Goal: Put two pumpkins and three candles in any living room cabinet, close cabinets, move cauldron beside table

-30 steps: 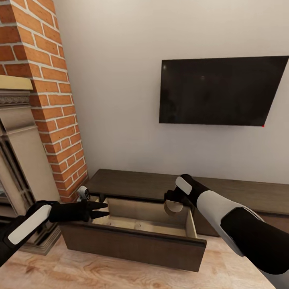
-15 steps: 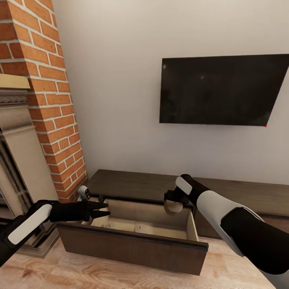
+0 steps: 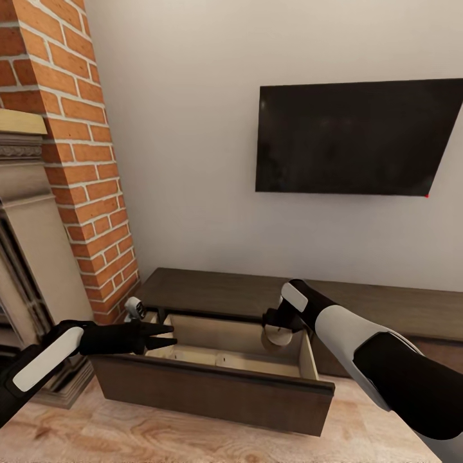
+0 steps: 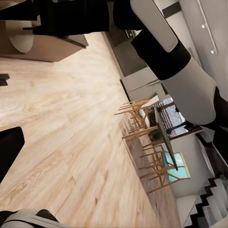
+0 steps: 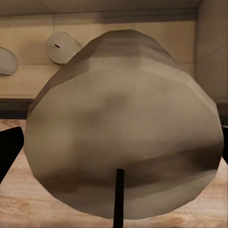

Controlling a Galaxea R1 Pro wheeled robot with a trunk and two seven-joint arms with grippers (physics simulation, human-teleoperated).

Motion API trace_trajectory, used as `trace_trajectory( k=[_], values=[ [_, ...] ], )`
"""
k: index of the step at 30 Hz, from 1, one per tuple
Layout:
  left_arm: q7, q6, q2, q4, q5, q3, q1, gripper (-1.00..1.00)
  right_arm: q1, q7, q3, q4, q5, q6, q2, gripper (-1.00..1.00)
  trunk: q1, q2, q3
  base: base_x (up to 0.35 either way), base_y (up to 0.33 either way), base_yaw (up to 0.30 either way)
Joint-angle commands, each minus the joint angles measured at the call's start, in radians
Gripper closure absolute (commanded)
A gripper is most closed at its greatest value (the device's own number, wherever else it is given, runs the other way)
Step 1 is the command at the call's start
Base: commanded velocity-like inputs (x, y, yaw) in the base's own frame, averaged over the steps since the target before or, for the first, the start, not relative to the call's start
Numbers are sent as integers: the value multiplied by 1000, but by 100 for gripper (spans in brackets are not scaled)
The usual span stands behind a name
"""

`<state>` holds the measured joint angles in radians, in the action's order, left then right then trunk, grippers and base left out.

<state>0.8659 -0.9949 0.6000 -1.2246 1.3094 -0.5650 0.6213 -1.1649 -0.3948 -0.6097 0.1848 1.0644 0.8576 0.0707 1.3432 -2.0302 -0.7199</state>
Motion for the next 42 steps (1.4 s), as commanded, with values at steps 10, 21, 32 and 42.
trace_trajectory(
  k=[10,21,32,42],
  values=[
    [1,-3,0,0,2,-3,1,-100,-1,-7,-5,2,11,-10,0,100,38,-71,-32,0,0,0],
    [1,-2,0,0,2,-3,1,-100,-1,-7,-5,2,11,-24,0,100,80,-148,-67,0,0,0],
    [1,-2,0,0,1,-3,1,-100,-1,-7,-5,2,7,-34,0,100,123,-225,-101,0,0,0],
    [1,-2,0,0,1,-3,1,-100,-1,-7,-5,2,5,-36,-1,100,130,-239,-108,0,0,0]
  ],
)
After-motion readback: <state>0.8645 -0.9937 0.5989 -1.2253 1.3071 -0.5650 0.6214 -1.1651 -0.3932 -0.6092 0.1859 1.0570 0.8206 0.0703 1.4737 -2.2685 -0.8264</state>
